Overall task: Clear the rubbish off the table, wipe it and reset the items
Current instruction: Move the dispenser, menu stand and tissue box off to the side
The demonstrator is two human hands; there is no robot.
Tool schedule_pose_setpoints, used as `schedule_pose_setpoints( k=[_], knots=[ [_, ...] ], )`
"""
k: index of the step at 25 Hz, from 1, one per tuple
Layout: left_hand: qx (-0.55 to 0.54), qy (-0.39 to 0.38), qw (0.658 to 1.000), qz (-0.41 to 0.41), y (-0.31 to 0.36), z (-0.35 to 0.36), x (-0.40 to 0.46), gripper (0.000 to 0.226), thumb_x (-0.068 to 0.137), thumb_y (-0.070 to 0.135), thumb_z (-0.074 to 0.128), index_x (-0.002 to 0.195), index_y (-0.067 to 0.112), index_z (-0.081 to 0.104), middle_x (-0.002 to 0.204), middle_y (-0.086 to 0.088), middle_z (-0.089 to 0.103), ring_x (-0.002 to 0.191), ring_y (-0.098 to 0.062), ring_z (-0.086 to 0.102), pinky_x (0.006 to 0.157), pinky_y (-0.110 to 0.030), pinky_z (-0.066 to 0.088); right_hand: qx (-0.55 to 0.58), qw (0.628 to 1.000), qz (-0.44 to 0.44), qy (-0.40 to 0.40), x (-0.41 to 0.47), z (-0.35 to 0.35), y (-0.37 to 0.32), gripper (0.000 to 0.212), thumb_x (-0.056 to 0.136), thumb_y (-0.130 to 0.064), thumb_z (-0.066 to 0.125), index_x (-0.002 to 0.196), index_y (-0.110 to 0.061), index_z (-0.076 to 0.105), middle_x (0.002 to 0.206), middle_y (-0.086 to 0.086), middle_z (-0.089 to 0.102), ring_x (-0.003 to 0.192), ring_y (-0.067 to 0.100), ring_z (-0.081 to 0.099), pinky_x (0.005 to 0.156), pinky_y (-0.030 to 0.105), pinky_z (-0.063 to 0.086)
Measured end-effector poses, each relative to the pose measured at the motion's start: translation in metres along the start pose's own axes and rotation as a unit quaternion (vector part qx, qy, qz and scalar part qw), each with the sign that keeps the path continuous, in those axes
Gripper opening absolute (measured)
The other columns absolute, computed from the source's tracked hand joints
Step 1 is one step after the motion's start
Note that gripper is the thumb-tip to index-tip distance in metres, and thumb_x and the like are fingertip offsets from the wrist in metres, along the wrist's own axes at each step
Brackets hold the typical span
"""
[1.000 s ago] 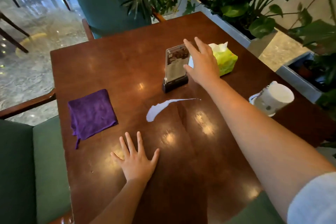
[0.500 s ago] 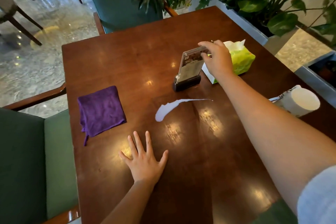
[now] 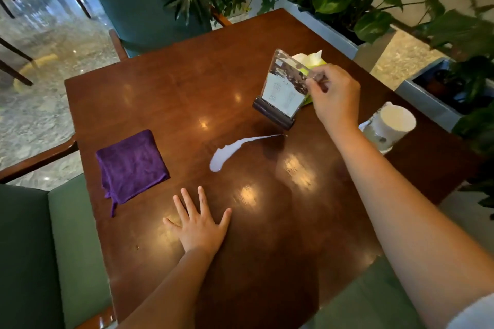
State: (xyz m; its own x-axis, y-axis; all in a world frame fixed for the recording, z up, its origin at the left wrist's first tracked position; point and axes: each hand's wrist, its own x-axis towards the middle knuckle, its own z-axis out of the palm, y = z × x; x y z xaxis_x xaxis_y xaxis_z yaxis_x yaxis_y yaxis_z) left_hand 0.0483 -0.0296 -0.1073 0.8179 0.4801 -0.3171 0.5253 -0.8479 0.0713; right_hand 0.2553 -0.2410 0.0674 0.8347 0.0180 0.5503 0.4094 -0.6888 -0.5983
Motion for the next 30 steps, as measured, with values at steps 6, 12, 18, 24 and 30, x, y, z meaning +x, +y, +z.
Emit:
schedule_pose_setpoints(
  k=[6, 12, 18, 24, 30],
  knots=[
    [-0.047, 0.009, 0.999, -0.009, 0.003, -0.001, -0.001, 0.088, 0.08, 0.074, 0.029, 0.148, 0.028, -0.003, 0.157, -0.01, -0.01, 0.142, -0.026, -0.015, 0.105, -0.067, 0.003, 0.007, 0.993, 0.111, -0.05, -0.042, -0.101, 0.028, 0.005, 0.08, -0.01, 0.066, 0.082, -0.015, 0.066, 0.078, -0.007, 0.06, 0.077, 0.011, 0.058, 0.071, 0.031, 0.05],
    [-0.063, 0.017, 0.998, -0.009, 0.0, 0.001, -0.001, 0.089, 0.079, 0.076, 0.029, 0.148, 0.029, -0.001, 0.157, -0.008, -0.009, 0.142, -0.024, -0.015, 0.106, -0.066, 0.0, -0.058, 0.981, 0.159, -0.09, -0.078, -0.144, 0.07, 0.007, 0.08, -0.008, 0.069, 0.087, -0.008, 0.068, 0.086, 0.002, 0.064, 0.084, 0.015, 0.057, 0.081, 0.038, 0.05],
    [-0.068, 0.021, 0.997, -0.013, -0.001, 0.003, -0.001, 0.089, 0.078, 0.077, 0.029, 0.147, 0.03, -0.001, 0.157, -0.007, -0.009, 0.142, -0.023, -0.014, 0.106, -0.065, 0.0, -0.071, 0.985, 0.144, -0.062, -0.076, -0.146, 0.075, 0.005, 0.082, -0.007, 0.066, 0.086, -0.008, 0.067, 0.086, 0.001, 0.062, 0.086, 0.015, 0.056, 0.08, 0.035, 0.05],
    [-0.071, 0.028, 0.997, -0.01, -0.001, 0.002, -0.002, 0.089, 0.078, 0.077, 0.029, 0.148, 0.03, 0.0, 0.157, -0.007, -0.008, 0.142, -0.023, -0.013, 0.107, -0.065, 0.0, -0.086, 0.979, 0.161, -0.086, -0.077, -0.146, 0.081, 0.011, 0.082, -0.009, 0.067, 0.093, -0.012, 0.069, 0.091, 0.004, 0.064, 0.092, 0.018, 0.059, 0.085, 0.035, 0.051],
    [-0.066, 0.034, 0.997, 0.002, 0.005, 0.004, -0.008, 0.079, 0.084, 0.069, 0.029, 0.148, 0.031, 0.001, 0.157, -0.011, -0.007, 0.142, -0.027, -0.014, 0.106, -0.066, 0.0, -0.056, 0.978, 0.193, -0.052, -0.087, -0.142, 0.079, 0.016, 0.082, -0.009, 0.067, 0.097, -0.013, 0.066, 0.096, 0.004, 0.064, 0.094, 0.019, 0.059, 0.075, 0.025, 0.05]
  ],
)
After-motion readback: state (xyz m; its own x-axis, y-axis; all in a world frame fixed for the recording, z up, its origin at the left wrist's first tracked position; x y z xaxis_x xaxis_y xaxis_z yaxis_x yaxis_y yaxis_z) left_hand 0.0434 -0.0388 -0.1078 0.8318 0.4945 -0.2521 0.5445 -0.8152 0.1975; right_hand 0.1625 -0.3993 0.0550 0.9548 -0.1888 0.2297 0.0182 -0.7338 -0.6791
